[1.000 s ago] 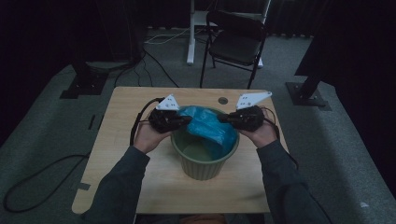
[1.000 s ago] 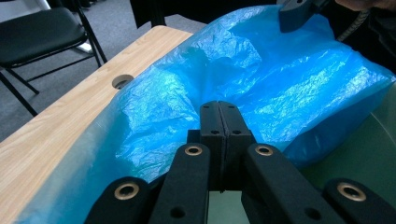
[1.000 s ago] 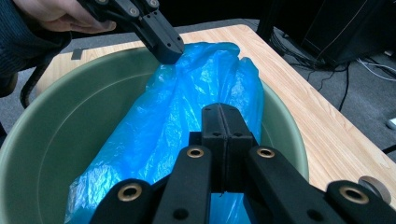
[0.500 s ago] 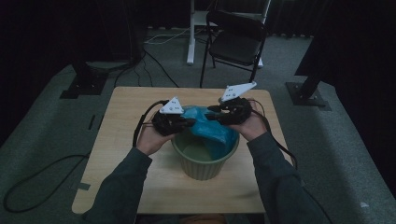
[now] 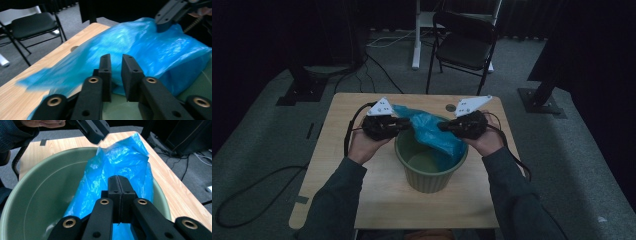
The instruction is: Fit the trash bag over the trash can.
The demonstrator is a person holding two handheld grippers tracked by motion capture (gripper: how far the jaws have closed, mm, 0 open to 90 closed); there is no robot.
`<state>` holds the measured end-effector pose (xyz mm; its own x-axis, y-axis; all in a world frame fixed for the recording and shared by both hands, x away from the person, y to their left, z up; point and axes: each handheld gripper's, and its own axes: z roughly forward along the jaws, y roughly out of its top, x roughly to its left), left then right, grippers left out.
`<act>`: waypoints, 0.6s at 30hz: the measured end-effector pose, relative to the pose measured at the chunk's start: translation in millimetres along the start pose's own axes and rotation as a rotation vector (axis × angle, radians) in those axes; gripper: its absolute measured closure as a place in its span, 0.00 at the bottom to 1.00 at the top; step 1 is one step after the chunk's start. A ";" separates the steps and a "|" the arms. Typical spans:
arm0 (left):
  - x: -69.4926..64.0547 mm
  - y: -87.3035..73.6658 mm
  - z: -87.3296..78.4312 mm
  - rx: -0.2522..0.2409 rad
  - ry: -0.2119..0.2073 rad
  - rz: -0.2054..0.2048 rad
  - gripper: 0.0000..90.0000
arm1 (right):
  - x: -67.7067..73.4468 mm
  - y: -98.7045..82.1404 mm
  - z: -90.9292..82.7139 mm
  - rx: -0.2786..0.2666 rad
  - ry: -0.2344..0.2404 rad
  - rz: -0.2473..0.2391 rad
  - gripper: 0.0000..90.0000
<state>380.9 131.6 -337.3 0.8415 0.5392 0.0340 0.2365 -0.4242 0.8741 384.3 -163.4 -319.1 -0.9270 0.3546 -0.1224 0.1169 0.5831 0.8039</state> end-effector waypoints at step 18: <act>-11.1 3.5 27.1 0.053 -0.014 0.025 0.76 | -0.3 -18.1 -22.2 -0.064 -0.036 0.026 1.00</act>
<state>385.5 104.4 -347.7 0.8540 0.5180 0.0482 0.2405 -0.4752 0.8464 374.5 -190.3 -320.7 -0.9106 0.3952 -0.1211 0.1163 0.5261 0.8424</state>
